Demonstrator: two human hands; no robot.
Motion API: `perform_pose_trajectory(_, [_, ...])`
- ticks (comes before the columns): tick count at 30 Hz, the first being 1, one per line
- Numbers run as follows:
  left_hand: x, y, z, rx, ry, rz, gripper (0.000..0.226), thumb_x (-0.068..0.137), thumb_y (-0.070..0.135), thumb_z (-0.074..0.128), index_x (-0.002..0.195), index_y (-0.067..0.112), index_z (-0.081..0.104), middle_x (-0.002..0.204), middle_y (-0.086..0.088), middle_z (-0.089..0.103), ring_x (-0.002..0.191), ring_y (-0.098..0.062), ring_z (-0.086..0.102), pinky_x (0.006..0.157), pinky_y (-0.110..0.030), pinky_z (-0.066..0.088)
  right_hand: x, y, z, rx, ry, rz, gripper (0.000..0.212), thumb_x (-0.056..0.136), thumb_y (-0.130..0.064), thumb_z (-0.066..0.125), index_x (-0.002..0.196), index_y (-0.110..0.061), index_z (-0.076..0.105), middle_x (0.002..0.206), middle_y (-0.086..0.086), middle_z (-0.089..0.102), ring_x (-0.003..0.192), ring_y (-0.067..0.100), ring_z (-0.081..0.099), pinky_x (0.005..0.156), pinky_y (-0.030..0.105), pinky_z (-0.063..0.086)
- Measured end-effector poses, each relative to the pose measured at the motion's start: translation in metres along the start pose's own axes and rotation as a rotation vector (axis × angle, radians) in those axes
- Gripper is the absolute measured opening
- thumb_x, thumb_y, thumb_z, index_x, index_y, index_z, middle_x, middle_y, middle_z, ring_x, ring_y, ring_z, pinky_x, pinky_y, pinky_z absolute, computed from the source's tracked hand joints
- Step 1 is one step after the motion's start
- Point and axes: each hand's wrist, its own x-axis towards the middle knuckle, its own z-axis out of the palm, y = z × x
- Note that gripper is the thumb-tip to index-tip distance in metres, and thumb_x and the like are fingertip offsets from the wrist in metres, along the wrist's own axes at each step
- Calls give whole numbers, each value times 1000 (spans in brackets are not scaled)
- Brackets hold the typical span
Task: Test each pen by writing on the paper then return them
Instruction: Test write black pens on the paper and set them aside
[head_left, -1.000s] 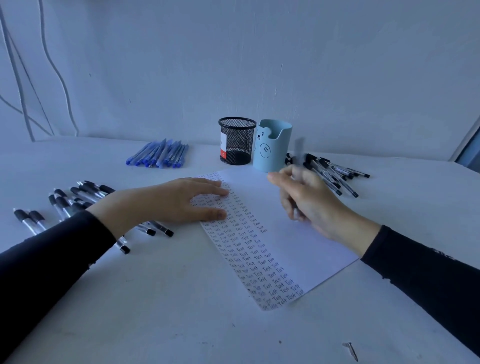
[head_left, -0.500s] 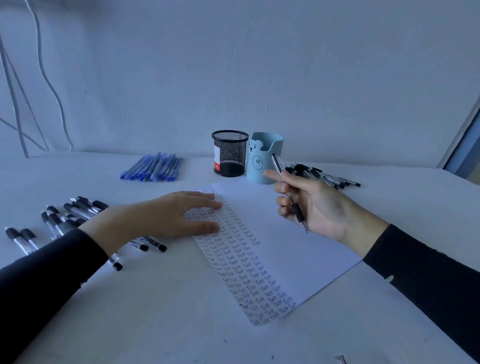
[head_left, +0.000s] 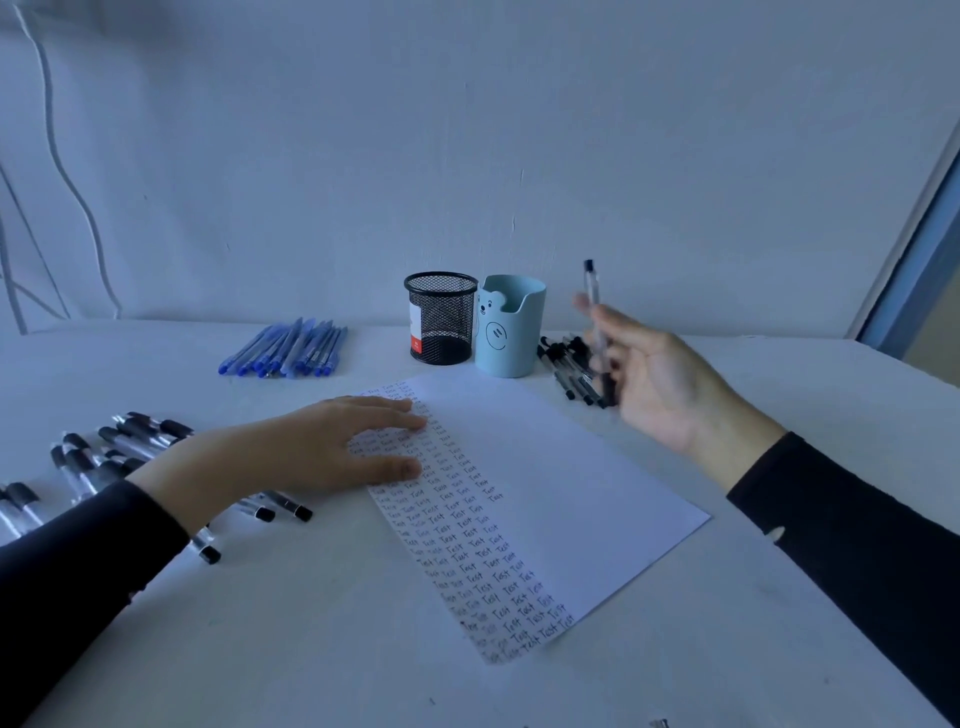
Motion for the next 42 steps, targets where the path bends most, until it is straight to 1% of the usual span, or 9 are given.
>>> perform_pose_trajectory(5, [0,0,0,-14,9,12,77,59,90,40,131,61,40,148,29,29,128,14,22,108,-15,11,10,-7,-39,-107,332,-216,13,87,-18,70,97,-24,67,83,-6,60,68,8,46,62,20,37])
perform_pose_trajectory(11, [0,-2,0,-5,7,10,82,60,90,39,135,57,40,150,28,28,128,13,22,108,-16,11,12,0,-49,-315,385,-353,14,87,-17,73,97,-24,67,88,4,62,80,12,59,80,23,49])
perform_pose_trajectory(18, [1,-2,1,-4,1,11,70,59,92,39,124,67,36,149,29,28,130,13,22,109,-18,12,12,14,-37,-686,448,-522,9,86,-13,65,92,-10,59,84,-8,64,58,-2,53,56,11,41])
perform_pose_trajectory(20, [1,-2,0,-6,0,10,71,59,92,39,125,66,37,149,29,28,130,13,22,109,-18,11,15,22,-39,-820,480,-526,9,86,-16,66,91,-12,60,86,-9,65,68,-3,58,64,16,45])
perform_pose_trajectory(23, [1,-2,0,-2,0,4,81,58,92,38,133,60,38,149,29,27,131,11,21,111,-19,12,24,36,-43,-1007,494,-476,9,86,-22,67,89,-17,61,86,-9,65,82,16,63,72,33,50])
perform_pose_trajectory(28, [1,-1,0,-4,-2,2,81,58,92,38,132,61,37,149,30,26,130,12,21,111,-19,12,35,47,-49,-1378,502,-418,20,88,-41,67,89,-20,66,104,-5,65,104,27,53,87,38,36])
perform_pose_trajectory(31, [1,-2,0,-3,-1,6,83,58,92,38,135,59,38,149,30,26,130,12,21,110,-19,11,36,47,-50,-1444,479,-375,32,92,-51,59,86,-23,73,110,-5,61,107,27,48,88,36,31])
perform_pose_trajectory(34, [2,-4,1,-6,8,14,83,60,92,39,136,57,39,150,29,27,130,12,21,110,-19,12,33,46,-42,-1441,448,-476,22,96,-35,56,96,-23,74,114,-2,62,107,29,48,89,37,32])
perform_pose_trajectory(42, [-5,-2,-8,-70,102,23,61,79,72,47,134,46,50,146,20,42,126,5,38,107,-20,26,0,67,28,-1299,-15,-702,26,84,-36,53,89,-26,77,101,-9,64,99,12,45,87,25,30])
